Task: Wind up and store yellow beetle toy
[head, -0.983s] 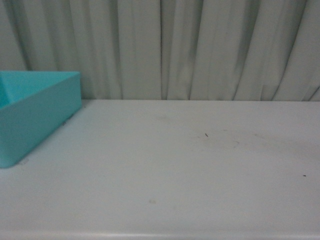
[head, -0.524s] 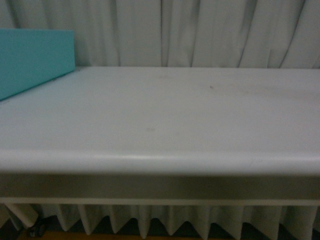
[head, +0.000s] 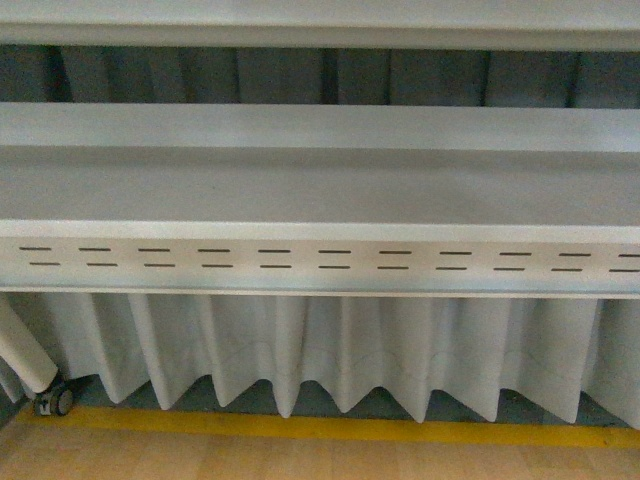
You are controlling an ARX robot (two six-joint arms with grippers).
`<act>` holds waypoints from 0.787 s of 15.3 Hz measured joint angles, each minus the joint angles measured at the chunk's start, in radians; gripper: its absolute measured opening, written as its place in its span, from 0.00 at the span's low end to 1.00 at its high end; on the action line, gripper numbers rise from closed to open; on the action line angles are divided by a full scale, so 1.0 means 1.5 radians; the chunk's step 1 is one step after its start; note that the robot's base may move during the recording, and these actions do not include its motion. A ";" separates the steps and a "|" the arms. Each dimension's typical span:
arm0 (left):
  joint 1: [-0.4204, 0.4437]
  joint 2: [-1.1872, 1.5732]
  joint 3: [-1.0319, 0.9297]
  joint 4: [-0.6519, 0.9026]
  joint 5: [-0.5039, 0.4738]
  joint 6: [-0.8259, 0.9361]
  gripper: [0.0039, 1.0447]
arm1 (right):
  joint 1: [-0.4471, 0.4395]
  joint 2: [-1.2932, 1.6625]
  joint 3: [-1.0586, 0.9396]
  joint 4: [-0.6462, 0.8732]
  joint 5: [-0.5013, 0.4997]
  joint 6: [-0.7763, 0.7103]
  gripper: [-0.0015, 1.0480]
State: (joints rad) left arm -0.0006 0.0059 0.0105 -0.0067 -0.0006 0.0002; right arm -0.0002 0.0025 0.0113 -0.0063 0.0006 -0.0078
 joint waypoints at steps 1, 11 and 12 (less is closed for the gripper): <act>0.000 0.000 0.000 0.000 0.000 0.000 0.94 | 0.000 0.000 0.000 0.000 0.000 0.000 0.94; 0.000 0.000 0.000 0.001 0.000 0.000 0.94 | 0.000 0.000 0.000 0.001 0.000 0.000 0.94; 0.000 0.000 0.000 0.001 0.000 0.000 0.94 | 0.000 0.000 0.000 0.001 0.000 0.000 0.94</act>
State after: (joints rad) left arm -0.0006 0.0059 0.0105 -0.0055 -0.0006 0.0002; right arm -0.0002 0.0025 0.0113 -0.0051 0.0006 -0.0078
